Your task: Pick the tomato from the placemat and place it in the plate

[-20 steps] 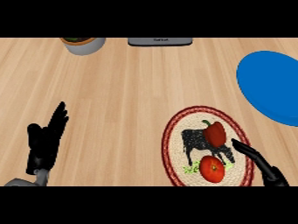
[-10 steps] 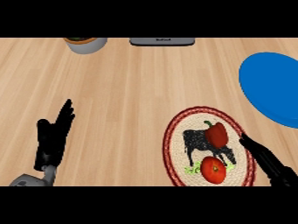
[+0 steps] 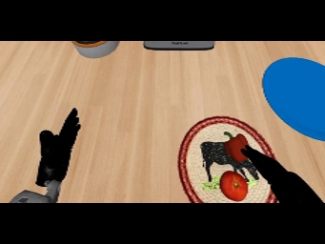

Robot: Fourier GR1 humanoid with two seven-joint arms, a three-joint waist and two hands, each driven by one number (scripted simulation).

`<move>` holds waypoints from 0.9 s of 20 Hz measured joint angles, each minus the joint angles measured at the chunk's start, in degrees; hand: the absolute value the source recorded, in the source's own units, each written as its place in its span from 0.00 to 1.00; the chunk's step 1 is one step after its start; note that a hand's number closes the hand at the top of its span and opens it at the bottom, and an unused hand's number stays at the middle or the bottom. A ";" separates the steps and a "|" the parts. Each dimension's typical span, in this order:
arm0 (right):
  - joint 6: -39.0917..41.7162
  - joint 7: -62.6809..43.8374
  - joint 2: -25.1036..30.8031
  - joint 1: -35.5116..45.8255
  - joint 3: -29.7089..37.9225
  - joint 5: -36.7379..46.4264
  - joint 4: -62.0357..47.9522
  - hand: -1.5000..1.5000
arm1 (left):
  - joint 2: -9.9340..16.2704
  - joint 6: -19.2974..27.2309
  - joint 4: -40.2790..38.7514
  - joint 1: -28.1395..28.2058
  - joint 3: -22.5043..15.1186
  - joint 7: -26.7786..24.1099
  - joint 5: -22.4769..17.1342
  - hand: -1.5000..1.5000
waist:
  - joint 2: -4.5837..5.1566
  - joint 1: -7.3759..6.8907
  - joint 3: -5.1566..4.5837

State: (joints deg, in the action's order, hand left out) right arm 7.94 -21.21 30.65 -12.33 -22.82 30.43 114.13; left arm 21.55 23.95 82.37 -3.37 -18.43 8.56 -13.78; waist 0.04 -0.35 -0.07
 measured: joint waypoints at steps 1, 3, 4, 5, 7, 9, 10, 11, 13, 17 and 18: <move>1.58 -0.72 -0.11 1.09 0.38 -0.59 -0.81 0.00 | -0.18 -0.91 -0.94 -0.39 0.59 -0.52 -0.19 0.50 | 0.01 0.05 0.01; 3.35 -1.71 -1.41 2.56 0.64 -0.32 -2.43 0.00 | -0.70 -1.23 0.04 0.16 1.04 -0.06 0.64 0.50 | -0.02 0.12 0.04; 4.24 -2.17 -1.94 2.81 0.84 -0.32 -2.54 0.00 | -1.57 -0.83 -0.19 0.13 0.84 0.09 1.66 0.50 | -0.02 0.19 0.05; 5.12 -2.90 -2.61 3.15 0.87 -0.13 -2.65 0.00 | -1.44 -1.60 0.01 0.34 1.63 0.22 1.68 0.50 | -0.03 0.22 0.05; 6.91 -3.45 -3.63 3.94 1.50 0.10 -3.12 0.00 | -1.27 -2.48 1.37 0.74 2.88 1.58 2.23 0.50 | -0.05 0.25 0.06; 8.27 -2.78 -4.10 4.01 2.26 0.68 -3.68 0.00 | -2.34 -3.16 0.44 0.31 3.88 1.57 3.12 0.50 | -0.06 0.33 0.06; 8.38 -2.65 -4.82 3.83 1.72 1.65 -4.10 0.00 | -2.62 -3.27 0.95 0.64 4.11 1.90 3.68 0.50 | -0.07 0.34 0.06; 9.05 -3.09 -5.31 3.63 1.52 2.14 -3.56 0.00 | -3.09 -3.90 0.29 0.15 4.65 1.86 3.93 0.50 | -0.06 0.38 0.07; 8.61 -1.06 -6.26 3.26 1.61 3.46 -5.57 0.00 | -3.73 -4.54 0.38 0.56 5.37 1.84 4.77 0.50 | -0.07 0.38 0.07; 10.02 -1.20 -8.61 4.43 1.75 5.05 -7.24 0.00 | -5.37 -5.68 0.12 1.61 6.16 0.75 6.65 0.50 | -0.08 0.36 0.06; 10.00 -0.97 -9.29 4.37 1.64 5.71 -7.70 0.00 | -5.34 -6.31 0.78 2.15 6.64 1.07 6.85 0.50 | -0.07 0.36 0.07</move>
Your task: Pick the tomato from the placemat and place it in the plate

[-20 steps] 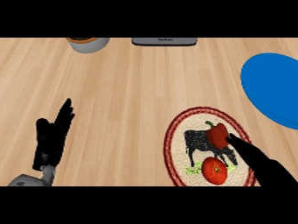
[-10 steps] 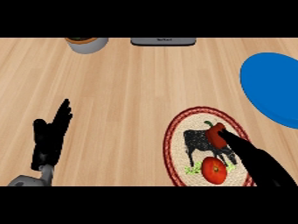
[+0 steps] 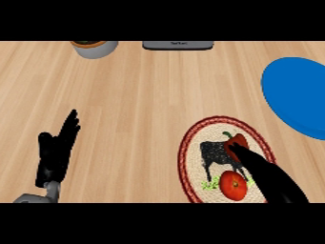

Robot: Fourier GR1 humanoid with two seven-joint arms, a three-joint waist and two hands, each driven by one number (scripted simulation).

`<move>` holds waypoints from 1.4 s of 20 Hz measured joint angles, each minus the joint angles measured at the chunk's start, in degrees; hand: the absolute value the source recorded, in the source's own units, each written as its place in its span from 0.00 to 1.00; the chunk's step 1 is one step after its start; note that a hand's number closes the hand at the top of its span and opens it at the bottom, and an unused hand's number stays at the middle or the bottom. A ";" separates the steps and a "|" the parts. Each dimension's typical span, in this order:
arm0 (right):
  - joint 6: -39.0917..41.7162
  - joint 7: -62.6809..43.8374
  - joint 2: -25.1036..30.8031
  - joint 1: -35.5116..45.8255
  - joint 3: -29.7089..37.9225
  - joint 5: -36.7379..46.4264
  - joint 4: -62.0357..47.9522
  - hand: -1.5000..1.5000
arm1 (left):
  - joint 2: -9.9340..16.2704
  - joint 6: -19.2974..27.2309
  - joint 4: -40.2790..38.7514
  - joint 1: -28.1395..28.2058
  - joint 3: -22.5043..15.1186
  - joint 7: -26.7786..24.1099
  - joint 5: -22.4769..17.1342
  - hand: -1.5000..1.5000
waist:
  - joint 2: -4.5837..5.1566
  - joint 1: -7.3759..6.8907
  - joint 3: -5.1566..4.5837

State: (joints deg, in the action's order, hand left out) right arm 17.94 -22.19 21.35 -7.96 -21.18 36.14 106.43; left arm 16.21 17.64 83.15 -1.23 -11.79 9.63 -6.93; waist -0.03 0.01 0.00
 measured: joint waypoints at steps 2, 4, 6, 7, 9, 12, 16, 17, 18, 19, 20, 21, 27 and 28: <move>0.60 0.21 -0.79 -0.13 0.37 0.29 0.04 0.00 | -0.89 0.09 0.64 0.24 0.14 0.68 1.16 0.50 | -0.01 0.01 0.00; 0.14 1.91 -1.44 -0.40 0.81 1.20 -1.65 0.00 | -1.31 -0.50 0.56 -0.34 1.25 1.39 1.68 0.50 | -0.02 0.03 -0.01; 0.38 1.15 -3.00 0.35 0.45 2.37 -2.41 0.00 | -1.44 -1.76 -0.11 -0.62 2.57 1.19 1.71 0.50 | -0.07 0.06 -0.07; 0.42 1.65 -3.32 1.23 0.90 2.69 -3.89 0.00 | -2.13 -1.43 -0.32 -1.25 2.55 1.60 2.29 0.50 | -0.10 0.06 -0.11; 0.43 2.22 -3.81 0.97 0.91 3.71 -4.57 0.00 | -2.07 -2.67 -0.67 -1.44 3.77 1.49 2.43 0.50 | -0.13 0.09 -0.15; -0.09 4.45 -3.33 0.49 1.64 5.24 -5.31 1.00 | -3.43 -2.31 -0.69 -2.13 3.93 2.41 4.05 0.50 | -0.30 0.16 -0.30; -2.36 7.33 -3.58 0.59 0.91 8.70 -5.86 1.00 | -4.83 -2.43 -1.37 -2.35 4.15 2.16 5.45 0.50 | -0.45 0.19 -0.47; -2.72 8.36 -3.32 0.81 1.41 9.10 -6.15 1.00 | -4.85 -2.78 -0.75 -2.03 4.36 2.68 5.45 0.50 | -0.44 0.16 -0.46; -3.51 9.44 -3.43 1.41 1.69 9.77 -7.40 1.00 | -4.90 -3.19 -1.19 -1.95 4.60 2.24 5.55 0.50 | -0.48 0.14 -0.51; -3.92 9.84 -3.58 1.34 1.67 10.53 -7.37 1.00 | -4.99 -3.50 -1.08 -2.17 4.90 2.54 5.68 0.50 | -0.49 0.15 -0.52; -4.36 10.59 -3.70 2.03 2.22 10.83 -8.11 1.00 | -4.66 -4.22 -1.07 -2.06 5.66 2.34 5.30 0.50 | -0.49 0.13 -0.52; -5.23 10.80 -3.97 2.08 2.19 11.92 -8.43 1.00 | -4.73 -4.41 -0.81 -1.88 5.66 2.53 5.65 0.50 | -0.51 0.12 -0.54; -10.73 8.52 -5.35 2.63 4.65 16.59 -6.47 1.00 | -5.42 -4.85 -0.07 -0.52 5.95 1.71 6.47 0.50 | -0.23 0.12 -0.20; -11.55 8.81 -5.37 4.70 6.20 16.70 -8.25 1.00 | -5.66 -4.66 -0.28 -0.21 5.86 1.20 6.76 0.50 | -0.18 -0.04 -0.17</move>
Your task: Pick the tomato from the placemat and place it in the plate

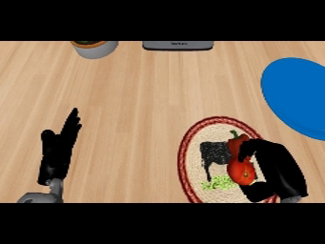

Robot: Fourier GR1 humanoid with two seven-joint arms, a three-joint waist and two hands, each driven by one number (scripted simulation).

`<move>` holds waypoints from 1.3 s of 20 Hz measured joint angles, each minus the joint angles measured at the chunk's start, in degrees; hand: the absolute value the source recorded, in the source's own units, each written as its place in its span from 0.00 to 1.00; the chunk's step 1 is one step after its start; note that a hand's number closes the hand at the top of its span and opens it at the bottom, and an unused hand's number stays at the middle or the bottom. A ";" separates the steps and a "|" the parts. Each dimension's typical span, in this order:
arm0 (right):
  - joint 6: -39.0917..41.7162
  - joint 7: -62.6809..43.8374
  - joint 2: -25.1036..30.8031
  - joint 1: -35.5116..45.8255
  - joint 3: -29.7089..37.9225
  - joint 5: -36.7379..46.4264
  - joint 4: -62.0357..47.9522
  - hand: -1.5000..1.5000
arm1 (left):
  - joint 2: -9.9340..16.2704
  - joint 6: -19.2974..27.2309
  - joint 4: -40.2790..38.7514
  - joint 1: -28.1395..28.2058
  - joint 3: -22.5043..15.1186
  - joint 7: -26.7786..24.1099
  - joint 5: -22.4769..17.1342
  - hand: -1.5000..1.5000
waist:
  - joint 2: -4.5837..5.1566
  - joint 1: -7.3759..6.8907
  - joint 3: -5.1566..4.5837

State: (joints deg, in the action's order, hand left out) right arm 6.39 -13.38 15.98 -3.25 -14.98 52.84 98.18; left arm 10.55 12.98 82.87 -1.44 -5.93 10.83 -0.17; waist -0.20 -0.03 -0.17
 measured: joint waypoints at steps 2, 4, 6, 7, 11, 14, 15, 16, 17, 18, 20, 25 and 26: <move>-0.71 0.44 -0.08 5.70 3.76 -0.83 -4.65 1.00 | 0.04 -0.13 0.69 -0.53 -0.07 1.09 0.10 0.50 | 0.10 -0.41 0.03; -0.84 0.06 -0.13 13.01 7.08 -1.14 -10.71 1.00 | 0.04 -0.73 0.51 -0.42 -0.27 0.77 0.04 0.50 | 0.36 -1.14 0.10; -1.08 0.71 0.72 19.51 10.07 -1.50 -16.05 1.00 | 0.84 -1.60 0.43 -1.22 0.62 1.25 -0.56 0.50 | 0.46 -1.33 0.14; -1.49 1.33 1.14 22.23 11.22 -1.53 -18.36 1.00 | 0.38 -1.10 0.15 -1.75 0.39 1.57 -0.08 0.50 | 0.47 -1.26 0.16; -5.76 2.30 0.94 28.50 14.47 -1.07 -22.35 1.00 | 0.19 -1.49 -0.10 -1.87 0.78 1.46 0.00 0.50 | 0.39 -0.86 0.19; -9.65 0.58 1.49 31.10 17.15 0.06 -21.17 1.00 | -0.04 -1.25 0.46 -1.39 0.89 1.47 0.11 0.50 | 0.27 -0.59 0.17; -10.87 0.37 1.88 31.60 18.21 0.23 -21.11 1.00 | -0.10 -1.28 0.70 -0.93 0.90 1.32 0.10 0.50 | 0.25 -0.53 0.17; -11.28 -0.51 2.34 32.33 19.18 0.33 -20.51 1.00 | -0.79 -0.63 0.95 -0.76 0.34 1.59 0.66 0.50 | 0.22 -0.41 0.18; -11.30 -0.89 3.17 32.64 20.32 0.14 -20.16 1.00 | -0.61 -0.86 1.41 -0.31 0.50 1.69 0.55 0.50 | 0.19 -0.34 0.16; -11.87 -0.70 3.86 32.54 21.50 -0.11 -20.47 1.00 | -0.97 -0.39 1.36 -0.75 0.31 2.16 1.04 0.50 | 0.18 -0.26 0.16; -12.64 -2.13 4.22 33.54 22.94 0.21 -21.25 1.00 | -1.81 0.17 1.39 -0.63 -0.15 2.21 1.75 0.50 | 0.19 -0.22 0.18; -14.63 -0.46 7.00 36.31 27.75 -1.39 -28.79 1.00 | -0.85 -1.50 1.37 -0.70 1.43 2.39 1.13 0.50 | 0.28 -0.34 0.18; -15.24 0.26 7.57 37.13 28.46 -1.58 -30.92 1.00 | -0.81 -1.94 0.60 -0.74 1.83 1.74 0.95 0.50 | 0.29 -0.37 0.18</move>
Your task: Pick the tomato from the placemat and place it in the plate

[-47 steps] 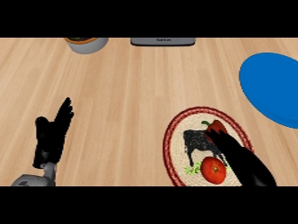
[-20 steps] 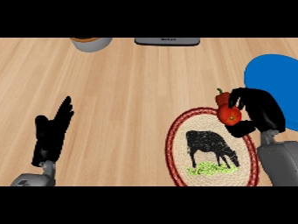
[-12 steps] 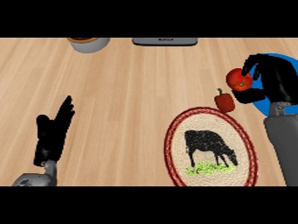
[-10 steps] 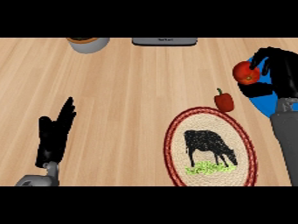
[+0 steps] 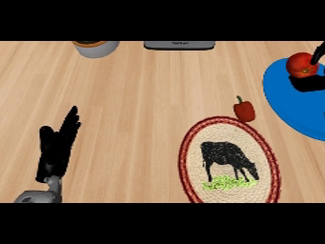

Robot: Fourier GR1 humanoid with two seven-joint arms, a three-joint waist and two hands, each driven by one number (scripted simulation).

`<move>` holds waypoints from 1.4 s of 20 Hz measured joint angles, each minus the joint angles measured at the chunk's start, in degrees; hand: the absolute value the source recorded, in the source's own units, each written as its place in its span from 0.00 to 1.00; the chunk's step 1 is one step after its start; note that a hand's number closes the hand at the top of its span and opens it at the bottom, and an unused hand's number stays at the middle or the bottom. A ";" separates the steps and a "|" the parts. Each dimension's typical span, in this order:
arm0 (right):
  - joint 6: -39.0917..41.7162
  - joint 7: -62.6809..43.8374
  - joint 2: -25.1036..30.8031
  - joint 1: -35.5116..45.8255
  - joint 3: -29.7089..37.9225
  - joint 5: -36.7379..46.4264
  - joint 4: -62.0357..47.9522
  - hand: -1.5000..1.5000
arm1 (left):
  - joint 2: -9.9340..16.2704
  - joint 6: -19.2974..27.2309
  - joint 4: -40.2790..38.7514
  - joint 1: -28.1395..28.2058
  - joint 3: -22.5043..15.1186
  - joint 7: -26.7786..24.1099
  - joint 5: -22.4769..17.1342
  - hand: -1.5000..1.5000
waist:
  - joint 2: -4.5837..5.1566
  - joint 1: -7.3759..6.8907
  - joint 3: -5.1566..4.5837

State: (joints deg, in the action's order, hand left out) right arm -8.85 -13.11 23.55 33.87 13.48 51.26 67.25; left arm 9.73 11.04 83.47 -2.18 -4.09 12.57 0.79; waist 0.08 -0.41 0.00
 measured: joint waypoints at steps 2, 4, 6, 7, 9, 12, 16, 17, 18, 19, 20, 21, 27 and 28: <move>-0.96 1.40 1.67 1.57 1.61 -0.26 -4.80 1.00 | -0.58 0.48 0.54 0.14 -0.54 0.22 0.83 0.50 | 0.05 -0.14 0.01; -2.50 3.81 2.98 3.03 2.88 -0.56 -10.31 1.00 | -0.32 -0.35 0.06 -0.60 0.23 0.33 0.25 0.50 | 0.11 -0.26 0.01; -3.40 6.13 4.53 4.64 4.02 -0.89 -15.87 1.00 | -0.82 -0.05 0.11 -0.53 0.05 0.09 0.74 0.50 | 0.17 -0.40 0.03; -3.97 7.17 5.34 5.99 4.52 -0.89 -18.92 1.00 | -1.12 0.06 -0.71 -1.13 0.01 -0.16 1.06 0.50 | 0.21 -0.46 0.04; -5.47 8.84 5.97 7.10 4.89 -0.65 -23.52 1.00 | -0.59 -0.94 -0.62 -0.99 0.67 -0.16 0.56 0.50 | 0.22 -0.53 0.03; -6.37 11.99 7.55 8.00 5.83 -0.62 -31.04 1.00 | -1.22 -0.85 -0.97 -0.55 0.24 -1.16 1.11 0.50 | 0.36 -0.86 0.05; -1.96 15.57 10.85 10.10 7.21 -1.87 -39.28 1.00 | -1.33 -0.87 -0.54 -1.07 0.28 -0.72 1.33 0.50 | 0.55 -1.30 0.10; -1.52 15.82 10.76 10.81 7.38 -1.96 -41.25 1.00 | -1.28 -0.96 -0.74 -1.34 0.38 -0.69 1.34 0.50 | 0.62 -1.47 0.11; -0.02 16.61 10.98 10.83 7.56 -2.32 -42.79 1.00 | -1.45 -0.78 -0.03 -1.75 -0.03 0.45 1.63 0.50 | 0.63 -1.52 0.12; 1.40 16.57 11.11 11.15 7.18 -1.99 -44.34 1.00 | -1.74 -0.68 -0.61 -2.16 -0.06 0.17 1.71 0.50 | 0.69 -1.55 0.13; 2.67 16.92 11.63 11.14 6.98 -1.78 -45.79 0.00 | -1.55 -1.01 -0.58 -1.76 0.13 -0.21 1.50 0.50 | 0.69 -1.60 0.12; 3.72 17.78 12.17 10.91 6.90 -1.66 -47.30 0.00 | -1.54 -1.18 -0.67 -1.81 0.11 -0.30 1.49 0.50 | 0.74 -1.67 0.13; 8.63 24.32 14.40 12.45 7.52 -2.33 -53.11 0.00 | -1.93 -0.97 -0.61 -2.01 0.06 -0.15 1.98 0.50 | 0.89 -1.99 0.20; 8.65 26.25 14.15 12.21 8.07 -3.03 -53.28 0.00 | -1.58 -1.39 -0.53 -1.75 0.45 -0.25 1.60 0.50 | 0.84 -1.93 0.19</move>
State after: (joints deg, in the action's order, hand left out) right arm -0.21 13.13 37.71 46.09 21.56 48.23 13.97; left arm 8.15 9.65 82.94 -3.93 -3.64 12.32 2.38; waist 0.93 -2.33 0.20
